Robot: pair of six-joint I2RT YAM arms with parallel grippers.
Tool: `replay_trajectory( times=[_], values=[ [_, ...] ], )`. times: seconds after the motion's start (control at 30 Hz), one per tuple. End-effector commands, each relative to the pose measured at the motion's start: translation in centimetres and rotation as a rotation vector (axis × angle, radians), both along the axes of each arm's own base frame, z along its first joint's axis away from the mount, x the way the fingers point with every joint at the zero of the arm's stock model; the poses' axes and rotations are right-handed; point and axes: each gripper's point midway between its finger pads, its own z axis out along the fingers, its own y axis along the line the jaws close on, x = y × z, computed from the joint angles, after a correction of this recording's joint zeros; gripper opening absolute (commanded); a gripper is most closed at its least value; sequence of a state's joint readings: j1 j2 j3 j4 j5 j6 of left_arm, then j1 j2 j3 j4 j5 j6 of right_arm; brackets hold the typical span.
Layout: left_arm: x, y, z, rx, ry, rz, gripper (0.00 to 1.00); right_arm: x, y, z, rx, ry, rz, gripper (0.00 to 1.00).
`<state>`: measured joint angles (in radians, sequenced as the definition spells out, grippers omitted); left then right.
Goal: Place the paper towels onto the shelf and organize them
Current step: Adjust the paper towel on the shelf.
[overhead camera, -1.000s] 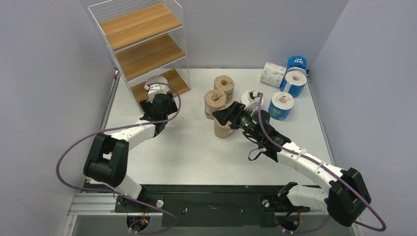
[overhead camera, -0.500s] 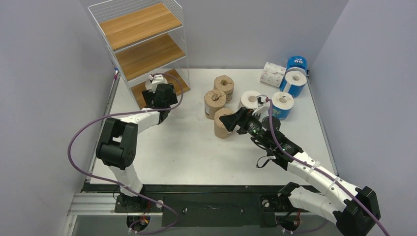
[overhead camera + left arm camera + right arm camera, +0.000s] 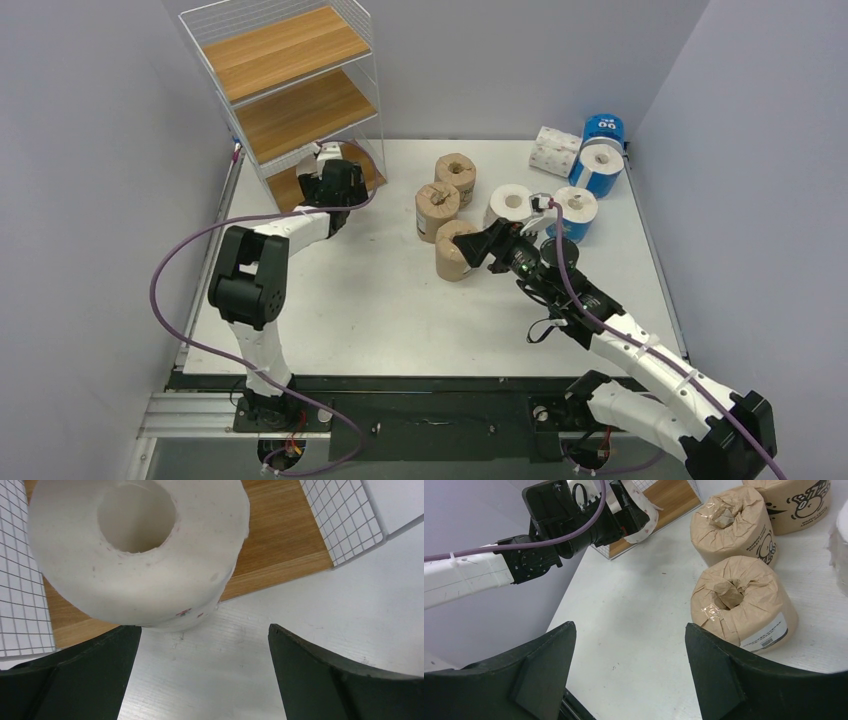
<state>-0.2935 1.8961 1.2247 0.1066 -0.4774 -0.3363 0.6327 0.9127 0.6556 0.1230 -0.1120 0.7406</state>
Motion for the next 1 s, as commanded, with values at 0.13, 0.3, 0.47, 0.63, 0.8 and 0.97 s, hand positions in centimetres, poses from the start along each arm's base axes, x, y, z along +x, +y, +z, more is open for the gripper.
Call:
replay_trajectory(
  times=[0.13,0.3,0.47,0.63,0.8,0.97],
  values=[
    [1.6,-1.7,-0.4,-0.086,0.0,-0.048,1.0,0.1,-1.1,0.1,-0.01,-0.026,-0.022,0.76],
    [2.2,-2.0,-0.3,-0.109,-0.012,-0.037,1.0,0.0,-1.3,-0.3,-0.012,-0.017,-0.025,0.76],
    [0.4,-0.6,0.7,-0.175,-0.071,0.085,0.97,-0.2,-1.8,-0.5,-0.017,-0.016,-0.032,0.76],
    [-1.4,1.3,2.6,-0.192,-0.145,0.164,0.96,-0.2,-2.0,-0.5,-0.017,-0.02,-0.033,0.76],
    [-0.8,3.3,3.5,-0.129,-0.136,0.185,0.96,-0.4,-2.1,-0.7,-0.016,-0.015,-0.028,0.76],
    [1.3,3.1,2.1,-0.117,-0.067,0.154,0.96,-0.6,-2.8,-0.6,-0.02,-0.02,-0.04,0.76]
  ],
)
